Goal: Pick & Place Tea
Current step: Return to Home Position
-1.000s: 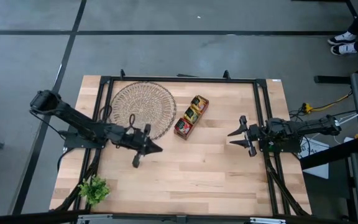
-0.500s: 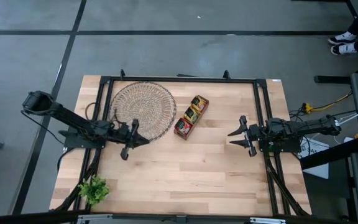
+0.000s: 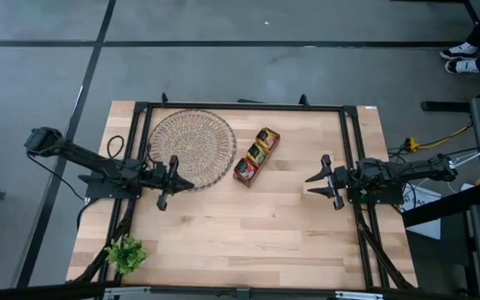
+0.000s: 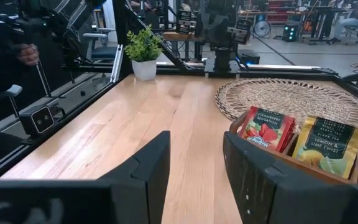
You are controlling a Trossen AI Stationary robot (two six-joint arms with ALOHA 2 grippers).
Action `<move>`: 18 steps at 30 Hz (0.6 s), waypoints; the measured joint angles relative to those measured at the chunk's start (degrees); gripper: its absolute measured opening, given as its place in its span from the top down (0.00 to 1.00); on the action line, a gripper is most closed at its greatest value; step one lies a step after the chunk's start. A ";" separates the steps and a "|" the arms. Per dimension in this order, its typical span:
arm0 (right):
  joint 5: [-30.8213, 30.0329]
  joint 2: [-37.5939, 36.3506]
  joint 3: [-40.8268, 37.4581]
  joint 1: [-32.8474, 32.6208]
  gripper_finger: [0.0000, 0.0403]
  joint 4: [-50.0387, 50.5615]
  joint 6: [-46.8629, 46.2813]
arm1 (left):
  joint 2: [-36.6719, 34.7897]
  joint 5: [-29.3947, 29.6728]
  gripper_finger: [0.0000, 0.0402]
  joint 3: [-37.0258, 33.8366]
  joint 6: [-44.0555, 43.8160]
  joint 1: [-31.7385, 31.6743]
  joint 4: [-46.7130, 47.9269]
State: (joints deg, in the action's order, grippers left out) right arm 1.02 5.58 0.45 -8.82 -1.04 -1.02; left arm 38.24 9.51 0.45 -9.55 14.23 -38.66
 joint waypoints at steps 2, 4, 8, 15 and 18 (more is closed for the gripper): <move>0.00 0.00 0.00 0.00 0.63 0.00 0.00 | -3.13 -1.68 0.97 0.00 0.94 -0.47 3.09; 0.00 0.00 0.00 0.00 0.63 0.00 0.00 | -6.75 -2.77 0.98 0.00 1.37 -1.37 6.92; 0.00 0.00 0.00 0.00 0.63 0.00 0.00 | -14.99 -4.14 0.98 0.00 2.37 -3.90 15.92; 0.02 0.00 0.00 0.00 0.63 0.00 0.00 | -28.81 -9.22 0.97 0.00 3.30 -8.55 32.05; 0.03 0.00 0.00 0.00 0.63 0.00 0.00 | -33.60 -9.15 0.98 0.15 3.18 -9.78 38.21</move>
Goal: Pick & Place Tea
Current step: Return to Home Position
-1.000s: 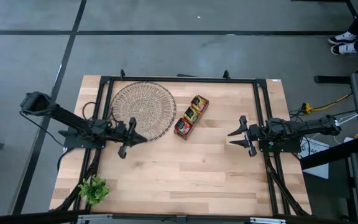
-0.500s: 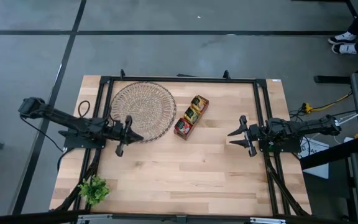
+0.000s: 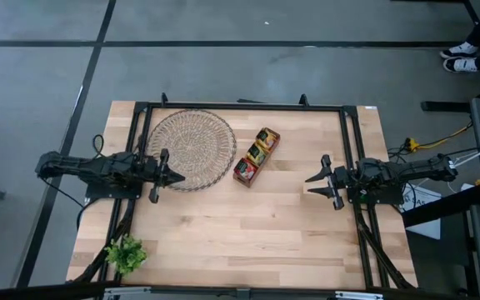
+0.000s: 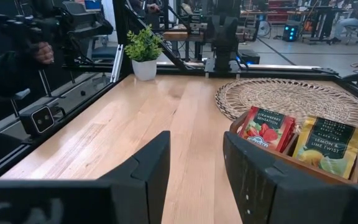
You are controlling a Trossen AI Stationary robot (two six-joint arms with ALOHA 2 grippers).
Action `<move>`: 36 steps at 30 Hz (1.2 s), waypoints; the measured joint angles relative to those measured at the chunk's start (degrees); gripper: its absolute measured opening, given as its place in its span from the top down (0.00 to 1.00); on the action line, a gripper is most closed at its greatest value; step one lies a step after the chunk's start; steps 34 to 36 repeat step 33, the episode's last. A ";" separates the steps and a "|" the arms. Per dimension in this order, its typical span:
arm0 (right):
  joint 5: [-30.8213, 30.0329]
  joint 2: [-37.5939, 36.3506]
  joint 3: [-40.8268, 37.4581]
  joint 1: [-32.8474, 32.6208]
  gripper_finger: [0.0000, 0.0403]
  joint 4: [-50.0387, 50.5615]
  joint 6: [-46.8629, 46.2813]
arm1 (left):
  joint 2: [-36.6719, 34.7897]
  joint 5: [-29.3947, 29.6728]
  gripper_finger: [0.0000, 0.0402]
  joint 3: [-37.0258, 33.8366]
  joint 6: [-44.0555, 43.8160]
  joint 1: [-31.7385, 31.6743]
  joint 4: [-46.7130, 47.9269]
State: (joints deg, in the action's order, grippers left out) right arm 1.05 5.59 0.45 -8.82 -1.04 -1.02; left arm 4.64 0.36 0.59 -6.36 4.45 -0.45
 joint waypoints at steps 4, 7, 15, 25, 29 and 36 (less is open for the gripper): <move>0.08 0.02 0.00 0.00 0.63 0.02 0.00 | -2.73 -0.24 0.98 0.12 4.16 -0.38 0.22; 0.08 0.02 0.00 0.01 0.63 0.02 0.01 | -2.80 0.03 0.98 0.12 5.73 -0.48 0.28; 0.07 0.02 0.00 0.00 0.63 0.00 0.01 | -2.80 0.00 0.97 0.12 9.15 -0.44 0.26; 0.06 0.02 0.00 0.00 0.63 0.00 0.02 | -2.80 0.00 0.97 0.12 8.69 -0.44 0.28; 0.06 0.02 0.00 0.00 0.63 0.02 0.00 | -2.80 0.02 0.97 0.12 8.67 -0.44 0.28; 0.06 0.02 0.00 0.01 0.63 0.02 0.01 | -2.80 0.02 0.98 0.12 8.67 -0.44 0.28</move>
